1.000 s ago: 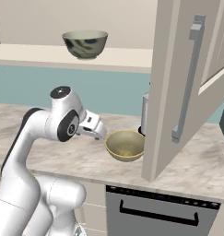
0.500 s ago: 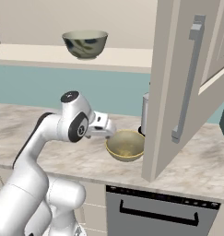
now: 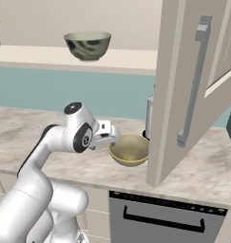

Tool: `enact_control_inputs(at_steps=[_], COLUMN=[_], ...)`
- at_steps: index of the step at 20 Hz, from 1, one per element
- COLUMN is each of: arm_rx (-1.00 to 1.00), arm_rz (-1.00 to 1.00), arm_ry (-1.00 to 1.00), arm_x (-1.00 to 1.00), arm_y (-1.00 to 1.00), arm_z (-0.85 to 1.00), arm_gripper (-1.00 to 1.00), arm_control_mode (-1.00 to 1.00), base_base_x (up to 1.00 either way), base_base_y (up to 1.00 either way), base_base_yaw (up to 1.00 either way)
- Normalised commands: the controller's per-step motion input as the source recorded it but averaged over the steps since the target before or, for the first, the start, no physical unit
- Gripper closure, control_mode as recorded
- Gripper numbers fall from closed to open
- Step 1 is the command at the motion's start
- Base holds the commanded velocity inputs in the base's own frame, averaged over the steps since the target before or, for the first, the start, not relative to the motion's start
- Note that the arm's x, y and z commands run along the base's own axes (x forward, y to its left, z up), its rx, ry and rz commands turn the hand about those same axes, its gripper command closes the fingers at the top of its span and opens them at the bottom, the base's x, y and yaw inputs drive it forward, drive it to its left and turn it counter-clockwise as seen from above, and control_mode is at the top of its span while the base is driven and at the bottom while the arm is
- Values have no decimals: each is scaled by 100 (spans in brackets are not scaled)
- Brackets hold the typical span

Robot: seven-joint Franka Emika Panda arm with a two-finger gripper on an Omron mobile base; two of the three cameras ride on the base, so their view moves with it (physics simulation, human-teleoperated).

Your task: Open the cabinet. Pick the bowls from the counter and place them in the cabinet. Then close the cabinet.

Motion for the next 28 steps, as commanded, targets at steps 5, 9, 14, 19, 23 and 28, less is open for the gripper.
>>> enact_control_inputs(at_steps=[5,9,14,19,23,28], arm_rx=[-2,0,0,0,0,0], arm_rz=[3,4,4,3,1,0], arm_ry=[0,0,0,0,0,0], arm_x=[34,51,51,46,29,16], arm_y=[0,0,0,0,-7,-15], arm_z=[-37,-31,-30,-25,-20,-19], arm_gripper=[-100,-100,-100,-100,-100,-100], arm_control_mode=[-100,-100,-100,-100,-100,-100], base_base_x=[0,0,0,0,0,0], base_base_y=[0,0,0,0,0,0], base_base_yaw=[0,0,0,0,0,0])
